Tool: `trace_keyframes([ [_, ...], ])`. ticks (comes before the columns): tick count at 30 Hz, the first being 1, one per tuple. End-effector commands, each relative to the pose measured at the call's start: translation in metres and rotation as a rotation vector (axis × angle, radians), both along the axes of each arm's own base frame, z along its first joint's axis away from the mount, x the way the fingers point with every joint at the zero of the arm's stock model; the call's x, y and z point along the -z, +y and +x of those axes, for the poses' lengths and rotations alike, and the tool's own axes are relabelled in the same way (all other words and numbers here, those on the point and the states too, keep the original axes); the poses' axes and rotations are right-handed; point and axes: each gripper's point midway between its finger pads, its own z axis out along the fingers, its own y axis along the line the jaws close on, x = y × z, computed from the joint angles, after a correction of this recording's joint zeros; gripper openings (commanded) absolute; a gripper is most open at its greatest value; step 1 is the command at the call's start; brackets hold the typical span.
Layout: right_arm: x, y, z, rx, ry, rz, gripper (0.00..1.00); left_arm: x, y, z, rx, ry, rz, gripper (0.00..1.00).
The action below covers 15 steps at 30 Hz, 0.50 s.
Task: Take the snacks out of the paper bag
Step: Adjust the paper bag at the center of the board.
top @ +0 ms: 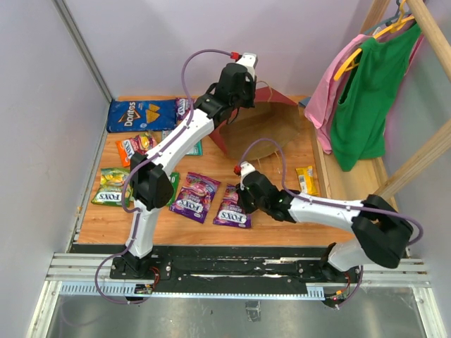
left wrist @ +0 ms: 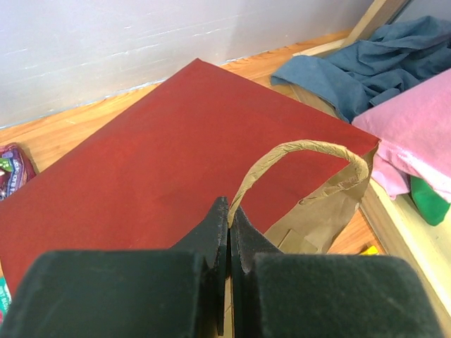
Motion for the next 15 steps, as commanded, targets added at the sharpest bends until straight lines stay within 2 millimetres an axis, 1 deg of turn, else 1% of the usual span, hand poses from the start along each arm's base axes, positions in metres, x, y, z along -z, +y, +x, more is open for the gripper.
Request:
trace_keyframes([
  [1,0.03,0.01,-0.004,-0.025,0.074,0.102,0.01,-0.021,0.015,-0.003,-0.004,-0.031,-0.006,0.0],
  [3,0.051,-0.002,-0.012,-0.007,0.111,0.064,0.01,-0.02,0.019,-0.002,-0.01,-0.029,-0.004,0.01],
  [5,0.063,-0.009,-0.015,0.009,0.129,0.032,0.01,-0.018,0.021,-0.002,-0.009,-0.023,-0.01,0.01],
  [7,0.065,-0.011,-0.014,0.012,0.13,0.015,0.01,-0.018,0.021,-0.003,-0.005,-0.021,-0.015,0.01],
  [8,0.06,-0.01,-0.012,0.01,0.122,0.014,0.01,-0.018,0.021,-0.004,-0.001,-0.021,-0.018,0.01],
  [9,0.054,-0.009,-0.01,0.008,0.111,0.013,0.01,-0.018,0.02,-0.004,0.001,-0.021,-0.019,0.01],
  [11,0.029,-0.005,-0.003,0.007,0.07,0.03,0.01,-0.018,0.02,-0.004,0.003,-0.019,-0.02,0.0],
  [15,-0.037,0.003,0.009,-0.001,-0.038,0.106,0.01,-0.022,0.021,-0.004,0.002,-0.025,-0.024,0.0],
])
